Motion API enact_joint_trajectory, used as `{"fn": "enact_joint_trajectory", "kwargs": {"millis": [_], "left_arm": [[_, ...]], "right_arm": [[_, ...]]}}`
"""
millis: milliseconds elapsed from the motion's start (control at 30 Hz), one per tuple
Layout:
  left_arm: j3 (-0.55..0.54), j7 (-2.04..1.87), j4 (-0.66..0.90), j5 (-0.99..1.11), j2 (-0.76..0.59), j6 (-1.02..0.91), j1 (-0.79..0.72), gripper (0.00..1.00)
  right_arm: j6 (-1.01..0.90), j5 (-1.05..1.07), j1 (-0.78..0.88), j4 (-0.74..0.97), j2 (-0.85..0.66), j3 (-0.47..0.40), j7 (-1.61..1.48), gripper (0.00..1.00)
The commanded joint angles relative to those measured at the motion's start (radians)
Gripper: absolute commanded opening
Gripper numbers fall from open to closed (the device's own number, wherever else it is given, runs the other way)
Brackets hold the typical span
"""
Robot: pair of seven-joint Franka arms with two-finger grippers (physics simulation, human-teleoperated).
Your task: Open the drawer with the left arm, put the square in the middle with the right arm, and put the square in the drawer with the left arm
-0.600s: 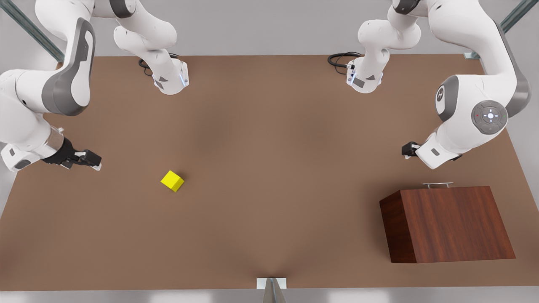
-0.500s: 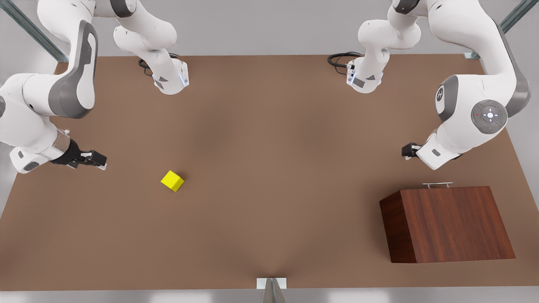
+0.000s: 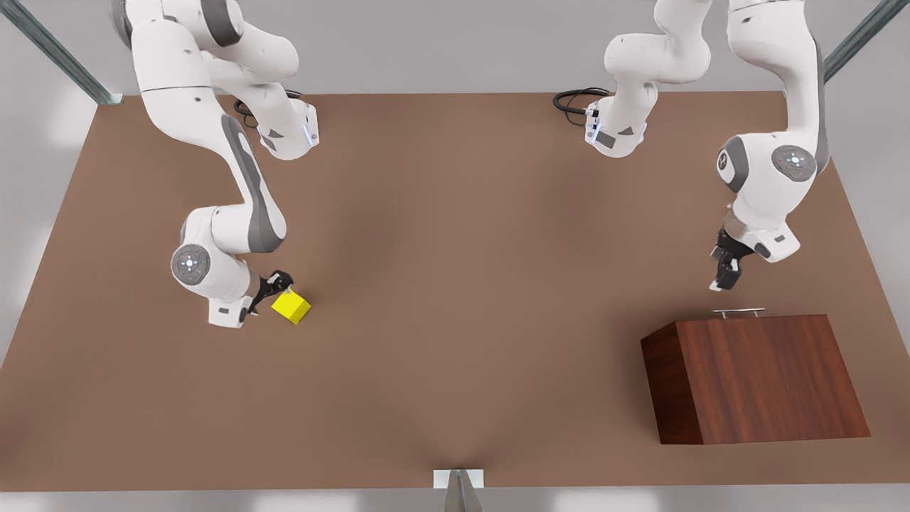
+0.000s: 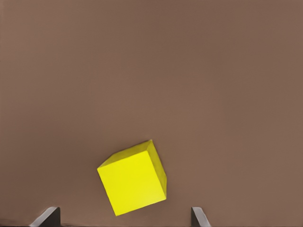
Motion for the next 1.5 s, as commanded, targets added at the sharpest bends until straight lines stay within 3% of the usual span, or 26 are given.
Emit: {"fn": "enact_joint_trajectory", "kwargs": {"millis": [0, 67, 300, 833, 1000, 1067, 1133, 1233, 1367, 1467], "left_arm": [[0.004, -0.002, 0.0, -0.02, 0.004, 0.002, 0.003, 1.0], [0.009, -0.004, -0.006, -0.086, 0.029, 0.036, 0.003, 1.0], [0.045, -0.045, -0.006, -0.171, 0.087, 0.108, 0.016, 1.0], [0.068, -0.045, 0.003, -0.198, 0.222, 0.286, 0.075, 1.0], [0.068, -0.045, 0.004, -0.2, 0.268, 0.316, 0.078, 1.0], [0.068, -0.045, 0.004, -0.2, 0.27, 0.318, 0.078, 1.0], [0.068, -0.045, 0.003, -0.2, 0.271, 0.31, 0.078, 1.0], [0.068, -0.045, -0.002, -0.208, 0.268, 0.284, 0.078, 1.0], [0.068, -0.045, -0.005, -0.211, 0.25, 0.232, 0.078, 1.0], [0.07, -0.045, -0.009, -0.211, 0.231, 0.211, 0.078, 1.0]], "right_arm": [[0.005, 0.0, -0.004, -0.011, -0.001, 0.0, -0.01, 1.0], [0.098, 0.0, 0.003, -0.086, -0.009, 0.002, -0.013, 1.0], [0.176, -0.001, 0.037, -0.096, 0.054, 0.003, -0.065, 1.0], [0.302, 0.0, 0.034, -0.142, 0.13, 0.003, -0.083, 0.98], [0.304, 0.0, 0.034, -0.137, 0.131, 0.003, -0.082, 0.69], [0.304, 0.0, 0.034, -0.137, 0.131, 0.003, -0.082, 0.64], [0.302, 0.0, 0.036, -0.137, 0.126, 0.003, -0.082, 0.54], [0.285, 0.0, 0.035, -0.137, 0.095, 0.005, -0.057, 0.54], [0.241, 0.0, 0.147, -0.062, 0.048, 0.08, 0.275, 0.54], [0.241, -0.012, 0.361, 0.24, 0.219, 0.078, 0.335, 0.54]]}}
